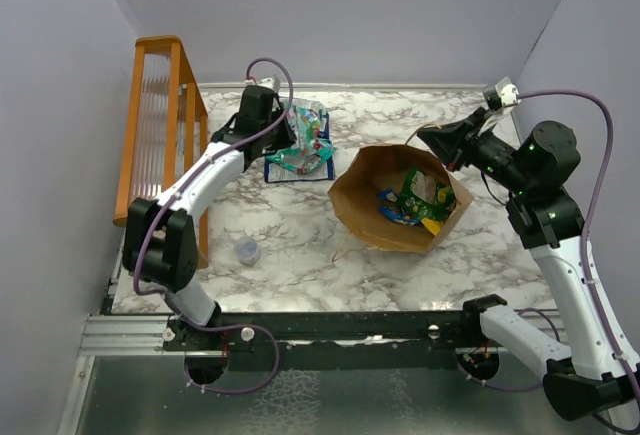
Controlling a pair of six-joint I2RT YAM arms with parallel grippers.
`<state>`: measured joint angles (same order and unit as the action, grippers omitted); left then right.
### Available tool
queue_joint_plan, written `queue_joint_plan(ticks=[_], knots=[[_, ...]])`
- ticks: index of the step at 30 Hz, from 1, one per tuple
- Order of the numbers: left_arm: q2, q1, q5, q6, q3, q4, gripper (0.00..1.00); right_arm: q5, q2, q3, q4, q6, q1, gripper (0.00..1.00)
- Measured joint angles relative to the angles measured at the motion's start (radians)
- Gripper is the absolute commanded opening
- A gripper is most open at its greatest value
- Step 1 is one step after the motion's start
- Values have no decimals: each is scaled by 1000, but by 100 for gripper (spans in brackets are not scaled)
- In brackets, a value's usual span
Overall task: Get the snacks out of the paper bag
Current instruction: Place the snack at the center of the board, then take out the snack from the paper bag.
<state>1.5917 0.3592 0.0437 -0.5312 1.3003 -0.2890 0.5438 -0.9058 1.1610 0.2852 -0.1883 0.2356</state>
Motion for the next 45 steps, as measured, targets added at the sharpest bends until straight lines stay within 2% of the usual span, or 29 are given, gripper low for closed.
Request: queue_joint_plan(ticks=[6,12,16,18,22,27,38,41,45], knots=[[185,-24,116,-53,121,71,0,0,5,0,0,0,0,1],[317,-69,130,-60,174,84,2,0,5,0,0,0,0,1],[365,-93,125,-34,195,78,28,0,5,0,2,0,0,1],[359,-100,114,-23,181,82,37,0,5,0,2,0,0,1],[287,-100,93,0,86,105,44,21,5,-4,-2,2,0,1],[121,-99,92,8,-10,121,49,95,10,-50,-48,-5,0,1],[-304,-69,178,-16,-217,213,53,415,22,-224,-262,-151,0,1],[-388,-56,198,-32,-280,208,53,428,15,-229,-265,-184,0,1],[-478,-47,220,-55,-329,197,53,365,1,-186,-232,-192,0,1]])
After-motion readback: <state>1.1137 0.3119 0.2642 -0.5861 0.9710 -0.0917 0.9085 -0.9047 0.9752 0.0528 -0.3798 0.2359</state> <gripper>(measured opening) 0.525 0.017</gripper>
